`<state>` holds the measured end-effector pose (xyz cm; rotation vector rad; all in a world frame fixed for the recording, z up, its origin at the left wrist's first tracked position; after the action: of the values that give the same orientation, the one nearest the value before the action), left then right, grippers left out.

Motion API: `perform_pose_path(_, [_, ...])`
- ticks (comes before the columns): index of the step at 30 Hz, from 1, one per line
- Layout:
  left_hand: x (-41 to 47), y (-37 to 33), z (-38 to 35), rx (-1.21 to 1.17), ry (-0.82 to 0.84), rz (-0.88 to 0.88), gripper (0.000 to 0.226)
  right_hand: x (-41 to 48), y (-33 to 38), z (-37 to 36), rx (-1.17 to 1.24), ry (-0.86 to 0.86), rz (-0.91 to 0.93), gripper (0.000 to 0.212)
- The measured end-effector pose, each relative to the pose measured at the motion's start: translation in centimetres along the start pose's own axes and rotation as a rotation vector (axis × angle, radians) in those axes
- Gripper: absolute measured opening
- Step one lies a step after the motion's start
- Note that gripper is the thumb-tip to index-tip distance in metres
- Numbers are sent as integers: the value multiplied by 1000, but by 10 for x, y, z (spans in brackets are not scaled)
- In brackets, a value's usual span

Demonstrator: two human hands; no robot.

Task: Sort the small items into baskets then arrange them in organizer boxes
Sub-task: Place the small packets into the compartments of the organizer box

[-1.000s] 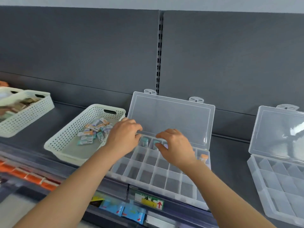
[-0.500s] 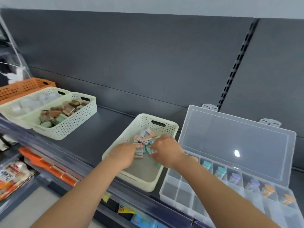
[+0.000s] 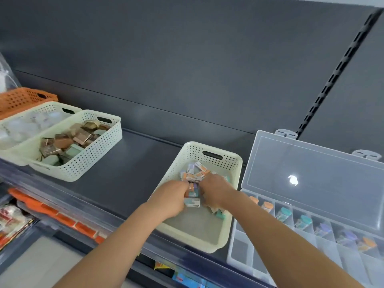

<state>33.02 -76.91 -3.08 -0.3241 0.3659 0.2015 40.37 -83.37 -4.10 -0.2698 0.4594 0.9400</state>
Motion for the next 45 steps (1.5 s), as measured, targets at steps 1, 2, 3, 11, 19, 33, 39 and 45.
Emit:
perform_pose_path(1, [-2, 1, 5, -70, -36, -18, 13, -4, 0, 3, 38, -21, 12, 17])
perform_pose_path(2, [-5, 1, 10, -140, -80, -33, 14, -8, -1, 7, 94, -54, 30, 18])
perform_pose_path(3, [-8, -1, 16, -201, -127, -47, 14, -15, -3, 13, 165, -101, 49, 17])
perform_pose_path(11, [-39, -50, 47, -409, -433, -225, 32, -123, -55, 46, 677, -649, 78, 13])
perform_pose_path(19, [-46, -142, 26, -192, -390, -362, 14, -199, -101, -7, 654, -825, -2, 14])
perform_pose_path(33, [-19, -170, -9, 262, -271, -325, 12, -190, -91, -41, 536, -753, -26, 12])
perform_pose_path(39, [-13, -170, -15, 296, -219, -363, 11, -172, -86, -59, 480, -687, -75, 12])
perform_pose_path(45, [-8, -167, -17, 274, -202, -387, 11, -172, -88, -63, 433, -700, -104, 14])
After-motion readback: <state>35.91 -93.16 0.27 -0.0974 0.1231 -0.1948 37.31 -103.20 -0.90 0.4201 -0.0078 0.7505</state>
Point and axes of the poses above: each hand's wrist, its own x-axis towards the middle knuckle, its own z-axis out of the back of the hand, y = z × x, the point moved 8 cm from there along x, towards the middle knuckle, and after that the axes turned 15 degrees about y, right-handed, at the moved point
